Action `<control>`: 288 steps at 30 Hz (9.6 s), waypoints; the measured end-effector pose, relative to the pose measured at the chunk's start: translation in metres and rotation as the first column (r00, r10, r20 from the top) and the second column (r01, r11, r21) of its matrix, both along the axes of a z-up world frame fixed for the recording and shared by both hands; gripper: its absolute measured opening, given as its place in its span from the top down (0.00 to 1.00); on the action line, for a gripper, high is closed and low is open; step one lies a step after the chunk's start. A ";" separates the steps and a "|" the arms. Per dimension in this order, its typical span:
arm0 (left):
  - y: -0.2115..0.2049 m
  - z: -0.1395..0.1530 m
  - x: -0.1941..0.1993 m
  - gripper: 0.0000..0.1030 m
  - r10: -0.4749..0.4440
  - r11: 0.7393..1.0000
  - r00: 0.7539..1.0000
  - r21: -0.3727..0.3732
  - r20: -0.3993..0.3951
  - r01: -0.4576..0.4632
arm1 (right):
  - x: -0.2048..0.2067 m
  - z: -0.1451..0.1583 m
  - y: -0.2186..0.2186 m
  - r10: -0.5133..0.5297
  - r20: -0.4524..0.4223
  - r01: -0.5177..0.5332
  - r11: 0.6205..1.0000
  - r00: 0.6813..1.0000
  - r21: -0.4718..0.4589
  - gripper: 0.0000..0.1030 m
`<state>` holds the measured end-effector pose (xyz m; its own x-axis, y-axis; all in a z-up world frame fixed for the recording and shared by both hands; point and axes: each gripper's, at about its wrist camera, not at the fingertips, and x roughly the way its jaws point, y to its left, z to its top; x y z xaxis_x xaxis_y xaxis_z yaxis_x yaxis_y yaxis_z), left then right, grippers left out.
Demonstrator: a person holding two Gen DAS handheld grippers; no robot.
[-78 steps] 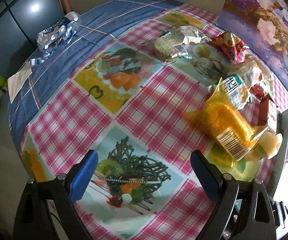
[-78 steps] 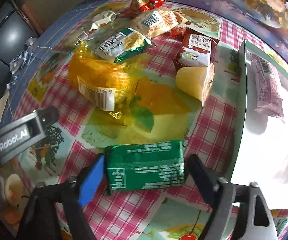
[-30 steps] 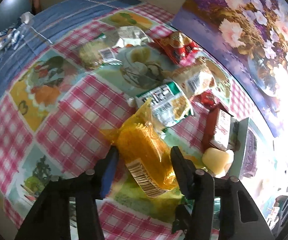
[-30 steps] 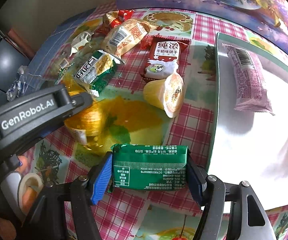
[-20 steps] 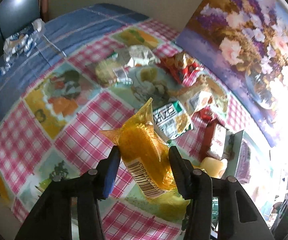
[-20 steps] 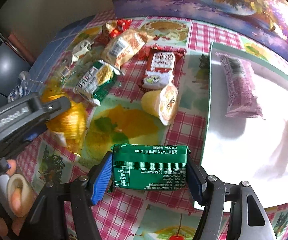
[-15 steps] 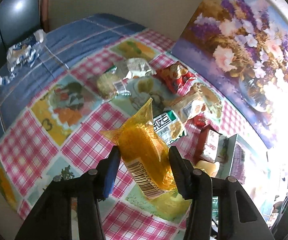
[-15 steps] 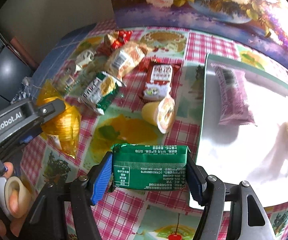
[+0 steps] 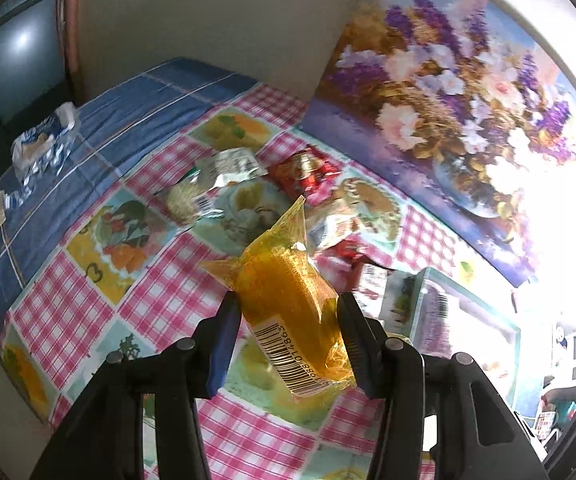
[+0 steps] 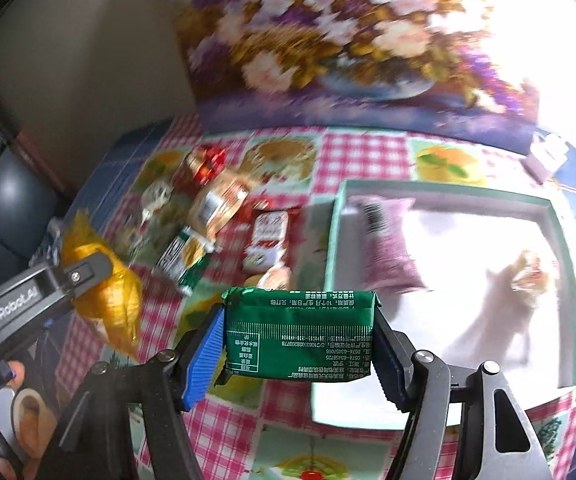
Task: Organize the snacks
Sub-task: 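Carry the green box and yellow bread bag over the white tray with both tools, then open the right tool to set the green box down while the left tool releases the yellow bag, then move both tools back from the tray toward the snack pile, then grasp the yellow jelly cup with the right tool while the left tool grasps the green-white biscuit bag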
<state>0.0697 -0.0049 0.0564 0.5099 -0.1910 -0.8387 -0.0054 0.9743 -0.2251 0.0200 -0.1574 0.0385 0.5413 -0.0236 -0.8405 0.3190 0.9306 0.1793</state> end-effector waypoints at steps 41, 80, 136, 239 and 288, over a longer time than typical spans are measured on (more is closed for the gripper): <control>-0.195 -0.028 -0.042 0.50 -0.291 0.942 0.953 0.146 -0.082 0.301 | -0.099 -0.012 -0.179 -0.508 -0.055 0.509 0.861 0.859 -0.011 0.32; -0.222 -0.086 -0.058 0.50 -0.320 0.880 0.929 0.303 -0.187 0.365 | -0.090 -0.062 -0.188 -0.464 -0.182 0.484 0.872 0.867 0.081 0.31; -0.157 -0.051 -0.035 0.09 -0.015 0.947 1.000 0.321 -0.015 0.019 | -0.070 -0.025 -0.164 -0.382 -0.049 0.384 0.923 0.923 0.035 0.00; -0.006 -0.117 0.113 0.09 0.090 0.991 0.968 0.114 -0.235 -0.065 | 0.099 -0.101 0.033 0.108 -0.127 -0.118 0.990 0.986 -0.071 0.45; -0.029 -0.067 0.068 0.27 0.060 0.988 0.983 0.150 -0.171 -0.034 | 0.073 -0.060 0.023 0.094 -0.028 -0.093 0.995 0.995 0.035 0.73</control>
<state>0.1378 -0.0336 -0.0110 0.3589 -0.0390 -0.9326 -0.0785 0.9943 -0.0718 0.0931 -0.1342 -0.0213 0.5143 0.0546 -0.8559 0.2368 0.9501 0.2030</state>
